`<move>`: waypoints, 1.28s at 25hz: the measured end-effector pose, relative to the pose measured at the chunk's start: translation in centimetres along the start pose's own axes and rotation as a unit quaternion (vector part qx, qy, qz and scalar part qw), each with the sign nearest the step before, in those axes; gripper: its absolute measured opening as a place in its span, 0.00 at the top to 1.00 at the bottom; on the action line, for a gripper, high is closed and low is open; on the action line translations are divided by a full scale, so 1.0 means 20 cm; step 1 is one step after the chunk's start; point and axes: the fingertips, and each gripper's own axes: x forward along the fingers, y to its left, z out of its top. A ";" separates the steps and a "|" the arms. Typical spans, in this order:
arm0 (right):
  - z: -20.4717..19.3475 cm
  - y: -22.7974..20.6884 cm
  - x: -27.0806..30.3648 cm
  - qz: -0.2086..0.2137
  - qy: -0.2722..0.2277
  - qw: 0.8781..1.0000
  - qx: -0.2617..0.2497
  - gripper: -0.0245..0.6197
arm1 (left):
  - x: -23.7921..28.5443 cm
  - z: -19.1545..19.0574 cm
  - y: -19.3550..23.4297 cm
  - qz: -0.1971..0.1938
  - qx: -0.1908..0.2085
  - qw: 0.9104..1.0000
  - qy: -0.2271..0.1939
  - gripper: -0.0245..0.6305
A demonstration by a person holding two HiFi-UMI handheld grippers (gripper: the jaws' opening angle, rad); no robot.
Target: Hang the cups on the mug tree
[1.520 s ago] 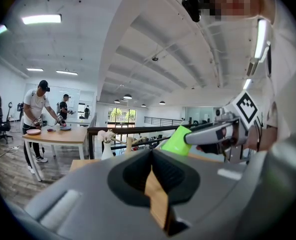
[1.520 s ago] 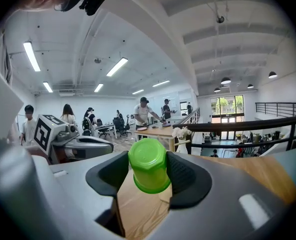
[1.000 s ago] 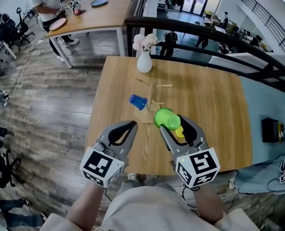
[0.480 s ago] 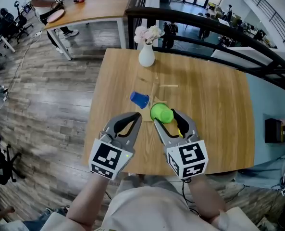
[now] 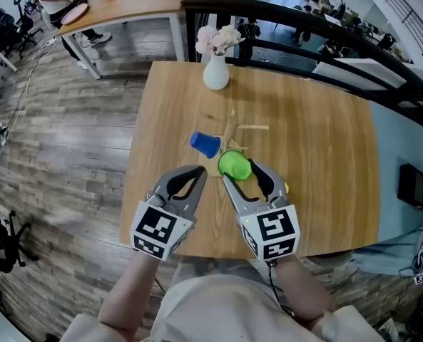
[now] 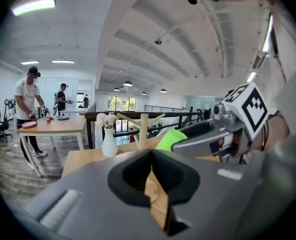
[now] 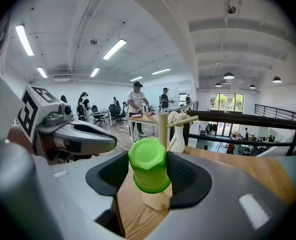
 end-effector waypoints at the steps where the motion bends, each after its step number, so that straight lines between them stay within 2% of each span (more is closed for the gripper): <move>1: -0.01 -0.01 0.01 -0.001 0.001 1.000 0.000 0.58 | 0.01 -0.01 0.01 0.000 -0.003 1.000 0.002 0.96; 11: -0.14 -0.02 0.12 -0.001 0.035 0.999 -0.001 0.58 | 0.09 -0.10 0.08 0.002 -0.015 1.000 0.017 0.96; 23: -0.27 0.00 0.17 0.007 0.074 0.997 -0.008 0.55 | 0.08 -0.17 0.07 0.004 -0.028 0.999 0.029 0.96; 32: -0.25 0.01 0.13 0.015 0.060 0.998 0.007 0.55 | 0.05 -0.21 0.05 0.004 -0.025 0.999 0.036 0.96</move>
